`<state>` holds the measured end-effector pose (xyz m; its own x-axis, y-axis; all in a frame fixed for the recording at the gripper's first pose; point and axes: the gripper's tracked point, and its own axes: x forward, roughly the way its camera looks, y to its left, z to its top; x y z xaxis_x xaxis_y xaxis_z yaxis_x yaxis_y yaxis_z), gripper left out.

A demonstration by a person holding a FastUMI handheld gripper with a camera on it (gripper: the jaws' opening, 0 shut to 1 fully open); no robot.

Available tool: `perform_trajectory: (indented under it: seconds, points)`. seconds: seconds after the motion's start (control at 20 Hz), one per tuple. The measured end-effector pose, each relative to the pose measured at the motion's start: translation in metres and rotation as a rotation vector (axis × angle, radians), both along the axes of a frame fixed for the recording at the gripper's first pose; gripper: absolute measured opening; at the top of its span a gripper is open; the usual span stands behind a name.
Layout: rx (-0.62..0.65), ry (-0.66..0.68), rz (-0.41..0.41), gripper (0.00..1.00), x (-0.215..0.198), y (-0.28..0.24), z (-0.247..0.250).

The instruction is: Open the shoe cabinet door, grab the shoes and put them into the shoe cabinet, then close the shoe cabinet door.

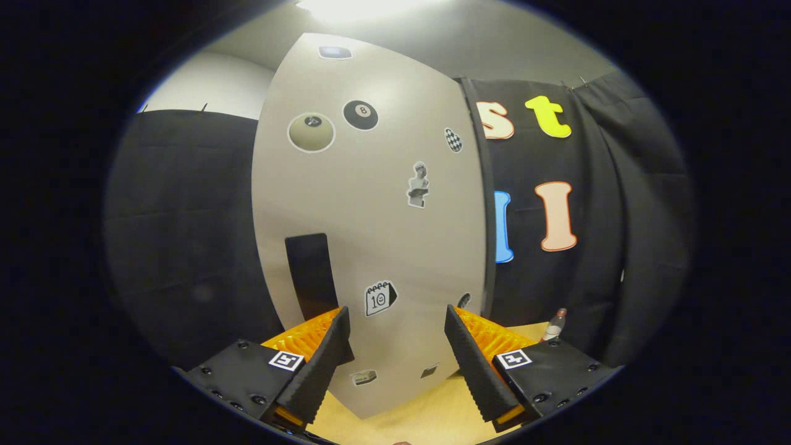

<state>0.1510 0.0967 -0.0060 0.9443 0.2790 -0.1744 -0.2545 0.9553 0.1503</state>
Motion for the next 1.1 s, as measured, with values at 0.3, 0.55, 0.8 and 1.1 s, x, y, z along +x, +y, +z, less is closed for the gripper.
perform_trajectory:
  seconds: [0.3,0.55,0.8,1.1]
  points:
    - [-0.054,-0.034,-0.006,0.97,-0.003,-0.002,0.008]
    - [-0.053,-0.013,-0.088,0.97,-0.012,-0.043,-0.008]
    - [-0.01,-0.003,-0.151,0.97,-0.014,-0.069,-0.007]
    - [-0.026,-0.019,-0.186,0.97,-0.022,-0.074,-0.002]
